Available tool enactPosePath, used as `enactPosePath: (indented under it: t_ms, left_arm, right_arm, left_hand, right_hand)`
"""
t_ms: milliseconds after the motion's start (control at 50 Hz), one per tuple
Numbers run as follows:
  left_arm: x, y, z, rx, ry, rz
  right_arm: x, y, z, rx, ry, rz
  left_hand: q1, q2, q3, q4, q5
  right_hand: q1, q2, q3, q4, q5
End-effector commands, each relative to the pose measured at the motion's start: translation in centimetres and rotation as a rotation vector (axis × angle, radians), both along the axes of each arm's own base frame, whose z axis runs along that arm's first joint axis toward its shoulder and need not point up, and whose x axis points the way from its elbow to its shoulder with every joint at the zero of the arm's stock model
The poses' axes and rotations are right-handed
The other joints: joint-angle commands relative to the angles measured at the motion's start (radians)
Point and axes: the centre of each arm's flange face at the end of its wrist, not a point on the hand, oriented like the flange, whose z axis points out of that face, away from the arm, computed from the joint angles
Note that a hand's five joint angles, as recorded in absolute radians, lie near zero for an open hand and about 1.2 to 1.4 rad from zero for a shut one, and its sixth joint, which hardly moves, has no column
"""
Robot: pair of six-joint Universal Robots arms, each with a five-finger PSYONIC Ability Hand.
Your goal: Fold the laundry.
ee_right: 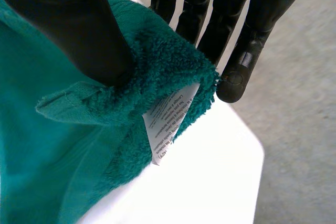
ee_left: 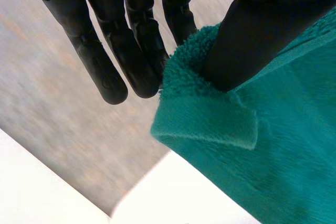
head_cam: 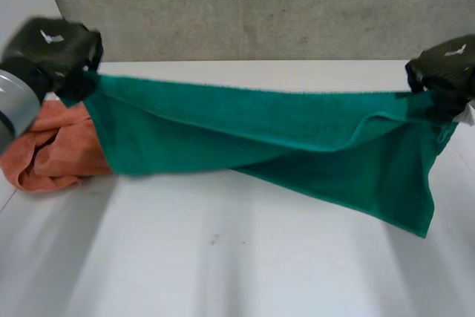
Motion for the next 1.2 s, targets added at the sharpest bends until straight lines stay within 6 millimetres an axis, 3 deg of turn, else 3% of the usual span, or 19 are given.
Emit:
enactPosePath:
  t_ms: [20, 60, 120, 140, 160, 240, 280, 340, 400, 540, 560, 600, 640, 660, 760, 840, 940, 1020, 1200]
  left_arm:
    - [-2.2, -4.3, -3.9, 0.082, -0.02, -0.036]
    - [-3.5, -5.2, -3.5, 0.043, -0.013, -0.055]
    - [-5.6, -6.9, -0.3, -0.11, 0.028, -0.049]
    - [-5.9, -7.1, 1.0, -0.162, 0.048, -0.04]
    - [-6.0, -7.7, 3.8, -0.275, 0.093, -0.002]
    - [-5.2, -8.4, 9.2, -0.495, 0.225, 0.093]
    - [-5.2, -8.1, 10.8, -0.561, 0.278, 0.103]
    - [-5.2, -7.4, 11.4, -0.569, 0.288, 0.097]
    - [-5.1, -7.1, 9.4, -0.497, 0.264, 0.099]
    - [-4.3, -6.1, 1.2, -0.252, 0.18, 0.097]
    - [-4.2, -6.0, 0.1, -0.223, 0.169, 0.095]
    - [-3.9, -5.2, -3.1, -0.132, 0.135, 0.079]
    - [-3.9, -4.7, -4.9, -0.079, 0.115, 0.07]
    - [-3.7, -4.1, -6.7, -0.024, 0.097, 0.063]
    - [-3.4, -1.9, -10.6, 0.1, 0.052, 0.048]
    - [-3.3, -0.7, -11.9, 0.136, 0.038, 0.039]
    - [-2.9, -0.2, -12.1, 0.136, 0.035, 0.045]
    - [-2.5, -0.3, -11.5, 0.121, 0.039, 0.055]
    - [-1.6, -0.9, -11.1, 0.11, 0.049, 0.084]
  right_arm:
    - [1.2, -5.4, -2.2, -0.091, -0.035, -0.008]
    - [1.5, -6.8, -1.7, -0.161, -0.084, -0.02]
    - [1.9, -9.4, 1.2, -0.374, -0.216, -0.031]
    - [2.0, -10.2, 2.8, -0.473, -0.272, -0.029]
    - [2.0, -10.5, 3.9, -0.53, -0.305, -0.028]
    - [2.0, -11.0, 7.9, -0.746, -0.454, -0.021]
    - [1.7, -10.5, 9.8, -0.82, -0.505, -0.013]
    - [1.5, -10.0, 9.8, -0.791, -0.504, -0.016]
    - [1.5, -9.7, 8.0, -0.674, -0.476, -0.023]
    - [2.0, -8.3, 2.0, -0.326, -0.351, 0.01]
    - [2.1, -7.9, -0.5, -0.219, -0.288, 0.027]
    - [2.2, -7.3, -2.7, -0.135, -0.218, 0.046]
    - [2.0, -6.5, -5.9, -0.028, -0.1, 0.072]
    - [2.0, -6.1, -6.8, -0.002, -0.07, 0.083]
    - [1.9, -4.9, -11.7, 0.116, 0.021, 0.116]
    - [1.6, -4.1, -13.9, 0.187, 0.003, 0.1]
    - [1.4, -2.7, -15.8, 0.223, -0.071, 0.065]
    - [0.8, -1.6, -15.5, 0.175, -0.108, 0.046]
    - [0.4, 1.5, -17.0, 0.188, -0.113, 0.047]
  left_hand:
    - [0.26, 0.204, 0.209, 0.198, 0.259]
    - [0.26, 0.204, 0.209, 0.198, 0.259]
    - [0.26, 0.204, 0.209, 0.198, 0.259]
    - [0.26, 0.204, 0.209, 0.198, 0.259]
    - [0.26, 0.204, 0.209, 0.198, 0.259]
    - [0.26, 0.204, 0.209, 0.198, 0.259]
    - [0.26, 0.204, 0.209, 0.198, 0.259]
    - [0.26, 0.204, 0.209, 0.198, 0.259]
    - [0.26, 0.204, 0.209, 0.198, 0.259]
    - [0.26, 0.204, 0.209, 0.198, 0.259]
    - [0.26, 0.204, 0.209, 0.198, 0.259]
    - [0.26, 0.204, 0.209, 0.198, 0.259]
    - [0.26, 0.204, 0.209, 0.198, 0.259]
    - [0.26, 0.204, 0.209, 0.198, 0.259]
    - [0.26, 0.204, 0.209, 0.198, 0.259]
    - [0.26, 0.204, 0.209, 0.198, 0.259]
    - [0.26, 0.204, 0.209, 0.198, 0.259]
    - [0.26, 0.204, 0.209, 0.198, 0.259]
    - [0.26, 0.204, 0.209, 0.198, 0.259]
  right_hand:
    - [0.45, 0.23, 0.234, 0.207, 0.263]
    - [0.45, 0.23, 0.234, 0.207, 0.263]
    - [0.45, 0.23, 0.234, 0.207, 0.263]
    - [0.45, 0.23, 0.234, 0.207, 0.263]
    - [0.45, 0.23, 0.234, 0.207, 0.263]
    - [0.45, 0.23, 0.234, 0.207, 0.263]
    - [0.45, 0.23, 0.234, 0.207, 0.263]
    - [0.45, 0.23, 0.234, 0.207, 0.263]
    - [0.45, 0.23, 0.234, 0.207, 0.263]
    - [0.45, 0.23, 0.234, 0.207, 0.263]
    - [0.45, 0.23, 0.234, 0.207, 0.263]
    - [0.45, 0.23, 0.234, 0.207, 0.263]
    - [0.45, 0.23, 0.234, 0.207, 0.263]
    - [0.45, 0.23, 0.234, 0.207, 0.263]
    - [0.45, 0.23, 0.234, 0.207, 0.263]
    - [0.45, 0.23, 0.234, 0.207, 0.263]
    - [-0.12, -0.34, -0.336, -0.363, -0.307]
    - [-0.329, -0.549, -0.545, -0.572, -0.517]
    - [-0.439, -0.658, -0.654, -0.682, -0.626]
